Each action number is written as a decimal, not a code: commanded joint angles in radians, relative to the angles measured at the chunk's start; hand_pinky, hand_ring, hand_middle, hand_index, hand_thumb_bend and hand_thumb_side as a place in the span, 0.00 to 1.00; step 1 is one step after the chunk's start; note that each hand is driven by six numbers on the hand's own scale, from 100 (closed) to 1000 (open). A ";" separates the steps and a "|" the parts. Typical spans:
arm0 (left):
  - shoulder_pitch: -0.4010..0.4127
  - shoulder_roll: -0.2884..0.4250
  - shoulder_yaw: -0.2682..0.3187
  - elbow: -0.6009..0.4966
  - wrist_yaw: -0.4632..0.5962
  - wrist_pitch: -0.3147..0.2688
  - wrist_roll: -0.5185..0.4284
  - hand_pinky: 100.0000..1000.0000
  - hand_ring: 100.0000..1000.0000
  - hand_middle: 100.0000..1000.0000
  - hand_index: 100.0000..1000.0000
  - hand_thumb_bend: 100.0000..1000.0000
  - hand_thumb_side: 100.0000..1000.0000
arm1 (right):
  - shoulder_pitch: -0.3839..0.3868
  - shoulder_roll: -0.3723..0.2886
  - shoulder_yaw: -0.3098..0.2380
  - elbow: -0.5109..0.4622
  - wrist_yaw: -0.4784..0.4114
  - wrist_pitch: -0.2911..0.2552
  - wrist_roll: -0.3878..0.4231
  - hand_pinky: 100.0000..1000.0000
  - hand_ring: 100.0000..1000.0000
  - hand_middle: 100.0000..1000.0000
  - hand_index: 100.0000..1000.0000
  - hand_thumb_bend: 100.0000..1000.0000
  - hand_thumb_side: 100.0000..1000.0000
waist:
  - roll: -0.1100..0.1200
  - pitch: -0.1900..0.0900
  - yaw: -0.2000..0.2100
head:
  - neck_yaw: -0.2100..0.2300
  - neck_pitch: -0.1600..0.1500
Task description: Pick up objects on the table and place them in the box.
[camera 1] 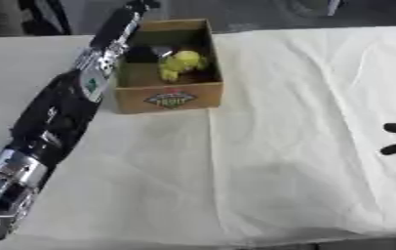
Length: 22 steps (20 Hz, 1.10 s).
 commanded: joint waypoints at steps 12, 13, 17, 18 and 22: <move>0.330 0.112 0.040 -0.700 0.681 0.162 -0.112 0.75 0.74 0.66 0.76 0.21 0.48 | -0.004 -0.019 -0.034 -0.017 -0.001 -0.010 -0.020 0.54 0.76 0.56 0.66 0.00 0.66 | -0.012 -0.029 0.148 | -0.070 -0.004; 0.367 0.107 0.049 -0.738 0.719 0.173 -0.119 0.75 0.74 0.65 0.76 0.19 0.49 | -0.004 -0.021 -0.036 -0.018 -0.002 -0.010 -0.022 0.54 0.76 0.56 0.66 0.00 0.66 | -0.013 -0.029 0.158 | -0.072 -0.004; 0.492 0.047 0.089 -0.835 0.791 0.203 -0.132 0.74 0.73 0.64 0.76 0.18 0.54 | -0.001 -0.023 -0.044 -0.019 -0.004 -0.013 -0.029 0.54 0.77 0.56 0.66 0.00 0.66 | -0.016 -0.029 0.191 | -0.077 -0.002; 0.519 0.028 0.100 -0.852 0.797 0.205 -0.133 0.74 0.73 0.64 0.76 0.18 0.54 | 0.000 -0.024 -0.045 -0.020 -0.003 -0.014 -0.030 0.54 0.77 0.56 0.66 0.00 0.66 | -0.018 -0.028 0.199 | -0.080 0.000; 0.601 -0.017 0.133 -0.889 0.796 0.210 -0.142 0.74 0.72 0.61 0.75 0.16 0.58 | 0.002 -0.025 -0.049 -0.022 -0.001 -0.017 -0.034 0.54 0.77 0.56 0.66 0.00 0.66 | -0.020 -0.028 0.216 | -0.088 0.008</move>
